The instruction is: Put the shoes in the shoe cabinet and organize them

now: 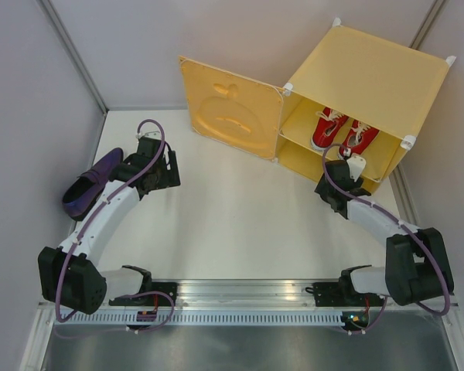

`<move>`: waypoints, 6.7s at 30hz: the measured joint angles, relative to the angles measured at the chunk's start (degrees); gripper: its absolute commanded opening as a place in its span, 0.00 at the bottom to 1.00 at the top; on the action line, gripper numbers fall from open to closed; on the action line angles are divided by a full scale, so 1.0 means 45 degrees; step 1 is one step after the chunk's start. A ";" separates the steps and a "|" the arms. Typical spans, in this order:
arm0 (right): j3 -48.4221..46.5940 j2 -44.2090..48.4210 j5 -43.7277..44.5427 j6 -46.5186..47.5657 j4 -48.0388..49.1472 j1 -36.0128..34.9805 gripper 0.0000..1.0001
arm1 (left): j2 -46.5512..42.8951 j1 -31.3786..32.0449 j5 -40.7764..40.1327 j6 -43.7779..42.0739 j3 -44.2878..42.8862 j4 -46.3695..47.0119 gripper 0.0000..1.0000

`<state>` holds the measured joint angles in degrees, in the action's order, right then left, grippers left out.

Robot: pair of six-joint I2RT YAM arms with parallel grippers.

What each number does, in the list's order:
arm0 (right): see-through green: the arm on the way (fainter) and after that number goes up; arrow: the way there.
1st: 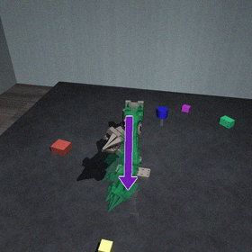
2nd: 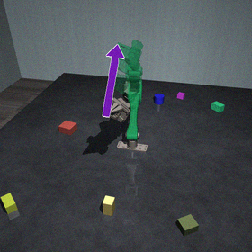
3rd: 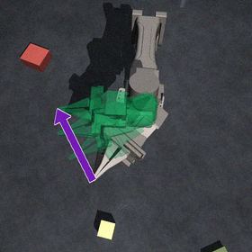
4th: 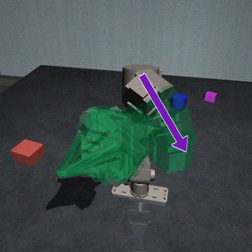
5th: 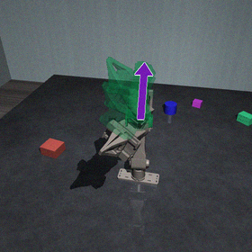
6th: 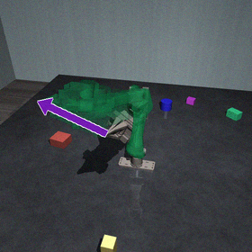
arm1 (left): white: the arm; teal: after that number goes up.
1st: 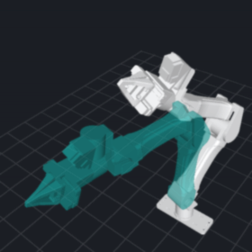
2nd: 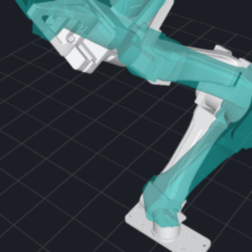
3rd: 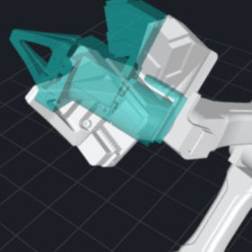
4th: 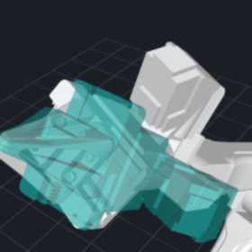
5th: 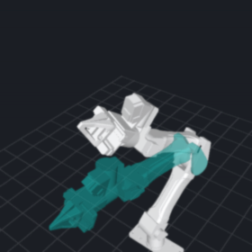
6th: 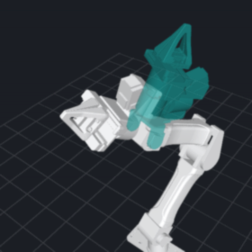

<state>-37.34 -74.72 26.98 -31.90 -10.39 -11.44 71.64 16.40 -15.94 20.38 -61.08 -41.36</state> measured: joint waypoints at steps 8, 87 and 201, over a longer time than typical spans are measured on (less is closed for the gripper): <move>0.0000 -0.0797 -0.0058 0.0015 0.1209 0.0515 0.29 | 0.0005 0.0000 0.0000 0.0000 0.0000 0.0000 0.86; 0.0481 -0.1331 0.0097 -0.0869 0.2132 0.0743 0.20 | 0.0355 0.0000 0.0282 -0.0019 0.0034 0.0005 0.86; 0.1151 0.5139 -1.1361 0.1821 -0.1511 0.0423 0.94 | 0.8121 -0.9714 0.0000 0.4104 -0.4454 0.2511 0.41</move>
<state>-32.16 -51.59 -24.14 -23.70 -17.19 -9.54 108.18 -27.31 -15.94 38.85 -81.12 -30.06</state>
